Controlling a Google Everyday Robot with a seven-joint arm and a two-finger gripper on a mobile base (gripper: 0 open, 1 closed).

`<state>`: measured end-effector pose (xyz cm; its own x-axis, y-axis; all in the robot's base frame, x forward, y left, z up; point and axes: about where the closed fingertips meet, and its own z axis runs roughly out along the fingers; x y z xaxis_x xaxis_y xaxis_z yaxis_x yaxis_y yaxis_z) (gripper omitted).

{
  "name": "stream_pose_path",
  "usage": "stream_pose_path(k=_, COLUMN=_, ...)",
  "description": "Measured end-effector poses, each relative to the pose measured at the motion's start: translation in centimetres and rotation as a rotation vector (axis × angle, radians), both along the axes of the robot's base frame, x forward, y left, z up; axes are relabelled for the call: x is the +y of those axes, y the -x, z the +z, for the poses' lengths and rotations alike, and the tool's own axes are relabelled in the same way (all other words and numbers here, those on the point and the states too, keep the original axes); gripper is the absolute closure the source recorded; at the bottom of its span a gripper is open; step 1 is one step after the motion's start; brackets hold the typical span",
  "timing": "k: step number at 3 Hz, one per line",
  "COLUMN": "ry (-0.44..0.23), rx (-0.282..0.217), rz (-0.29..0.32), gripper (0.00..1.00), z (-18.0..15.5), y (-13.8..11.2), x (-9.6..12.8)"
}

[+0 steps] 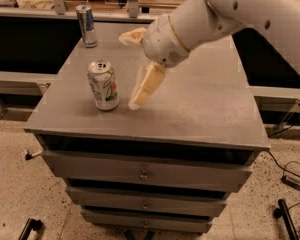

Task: Knock 7up can over

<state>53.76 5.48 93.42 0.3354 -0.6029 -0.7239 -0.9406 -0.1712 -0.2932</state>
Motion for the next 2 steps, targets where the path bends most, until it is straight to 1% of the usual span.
stream_pose_path(k=1, ry=-0.273, rx=-0.043, rz=-0.051, gripper=0.0, z=-1.2, y=-2.8, x=2.0)
stream_pose_path(k=2, ry=-0.397, rx=-0.023, rz=-0.129, gripper=0.0, z=-1.2, y=-5.3, x=3.4)
